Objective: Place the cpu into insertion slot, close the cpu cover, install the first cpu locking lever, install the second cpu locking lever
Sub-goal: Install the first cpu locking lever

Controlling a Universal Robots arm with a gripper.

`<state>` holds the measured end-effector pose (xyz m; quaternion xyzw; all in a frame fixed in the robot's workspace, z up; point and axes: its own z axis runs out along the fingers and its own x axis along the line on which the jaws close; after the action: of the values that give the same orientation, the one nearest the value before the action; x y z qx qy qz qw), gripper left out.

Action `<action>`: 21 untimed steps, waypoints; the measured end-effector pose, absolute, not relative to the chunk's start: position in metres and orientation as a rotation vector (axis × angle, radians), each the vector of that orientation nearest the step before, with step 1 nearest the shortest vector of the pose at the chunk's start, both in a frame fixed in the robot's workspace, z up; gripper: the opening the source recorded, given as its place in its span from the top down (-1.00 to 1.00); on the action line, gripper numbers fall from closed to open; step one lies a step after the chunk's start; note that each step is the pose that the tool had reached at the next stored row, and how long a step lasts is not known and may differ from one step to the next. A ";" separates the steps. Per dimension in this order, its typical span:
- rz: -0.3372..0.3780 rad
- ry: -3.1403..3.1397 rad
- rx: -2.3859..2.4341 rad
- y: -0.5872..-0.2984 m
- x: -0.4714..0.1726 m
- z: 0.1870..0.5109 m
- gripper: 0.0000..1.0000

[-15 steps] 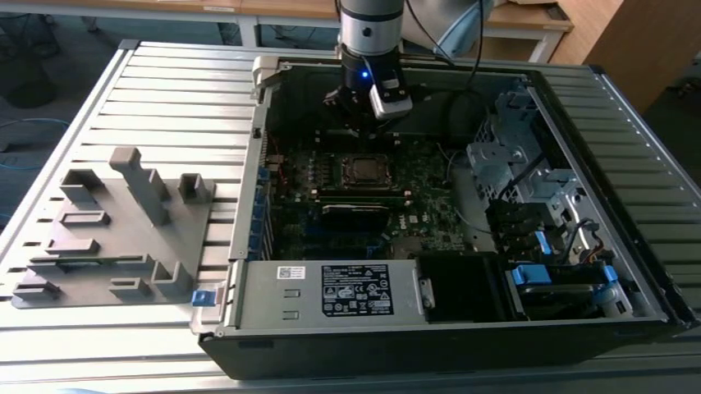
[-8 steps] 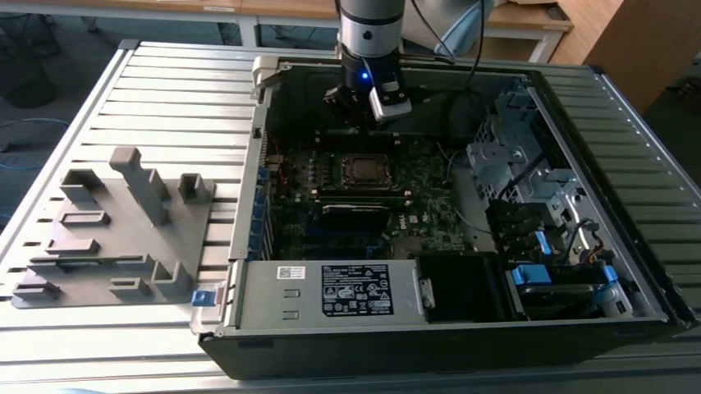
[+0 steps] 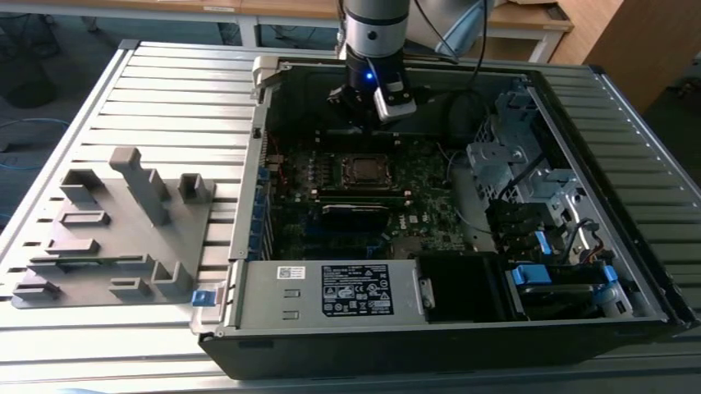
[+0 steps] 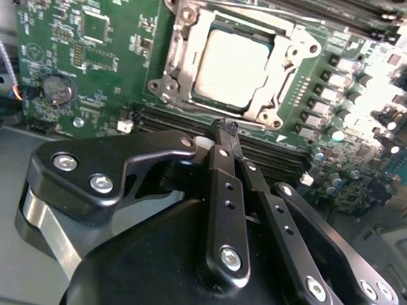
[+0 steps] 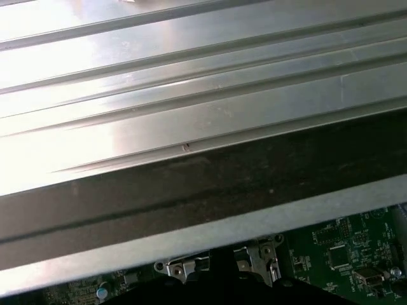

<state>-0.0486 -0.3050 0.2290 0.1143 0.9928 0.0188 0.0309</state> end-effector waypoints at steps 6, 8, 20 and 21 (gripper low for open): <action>0.059 3.065 0.298 -0.306 -0.047 0.229 0.79; 0.060 3.067 0.286 -0.307 -0.047 0.228 0.79; 0.057 3.068 0.275 -0.313 -0.047 0.228 0.79; 0.057 3.068 0.274 -0.313 -0.047 0.228 0.79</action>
<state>-0.0465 -0.3129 0.2283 0.0891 0.9954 0.0184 0.0305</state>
